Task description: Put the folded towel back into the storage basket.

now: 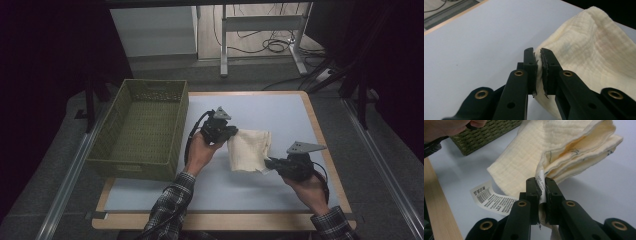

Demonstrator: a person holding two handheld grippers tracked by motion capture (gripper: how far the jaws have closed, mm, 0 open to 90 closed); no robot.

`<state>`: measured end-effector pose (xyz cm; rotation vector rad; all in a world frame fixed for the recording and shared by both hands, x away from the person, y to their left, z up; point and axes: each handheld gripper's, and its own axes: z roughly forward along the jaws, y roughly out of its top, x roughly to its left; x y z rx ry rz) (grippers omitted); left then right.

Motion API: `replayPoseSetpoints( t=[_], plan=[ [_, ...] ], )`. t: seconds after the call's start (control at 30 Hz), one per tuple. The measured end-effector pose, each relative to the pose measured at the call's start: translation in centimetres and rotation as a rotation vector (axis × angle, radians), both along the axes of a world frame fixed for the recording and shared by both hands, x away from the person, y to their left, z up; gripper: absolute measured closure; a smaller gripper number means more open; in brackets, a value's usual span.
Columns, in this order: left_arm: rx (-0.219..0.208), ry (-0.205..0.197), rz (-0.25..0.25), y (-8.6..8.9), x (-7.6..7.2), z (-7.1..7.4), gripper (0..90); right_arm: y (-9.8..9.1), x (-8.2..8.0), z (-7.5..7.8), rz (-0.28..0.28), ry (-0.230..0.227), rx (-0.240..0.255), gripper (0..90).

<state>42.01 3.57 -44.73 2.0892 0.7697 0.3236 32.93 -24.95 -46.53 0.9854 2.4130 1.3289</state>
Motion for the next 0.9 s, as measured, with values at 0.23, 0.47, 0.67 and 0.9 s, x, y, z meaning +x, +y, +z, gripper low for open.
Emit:
replayPoseSetpoints(
  t=[0.23, 0.47, 0.67, 0.9],
  plan=[
    [0.029, -0.013, 0.026, 1.7, 0.1, 1.5, 83.1, 2.0, 0.8, 1.0, 0.033, -0.021, -0.013, 83.4],
    [0.066, -0.036, 0.044, 3.0, 0.3, 3.0, 83.1, 3.8, 1.5, 1.6, 0.056, -0.034, -0.01, 83.4],
    [0.098, -0.057, 0.064, 4.2, 0.4, 4.1, 83.1, 5.0, 2.1, 2.3, 0.07, -0.045, -0.001, 83.4],
    [0.11, -0.069, 0.092, 5.9, 0.5, 4.9, 83.1, 6.8, 2.6, 3.0, 0.098, -0.054, 0.003, 83.4]
  ],
)
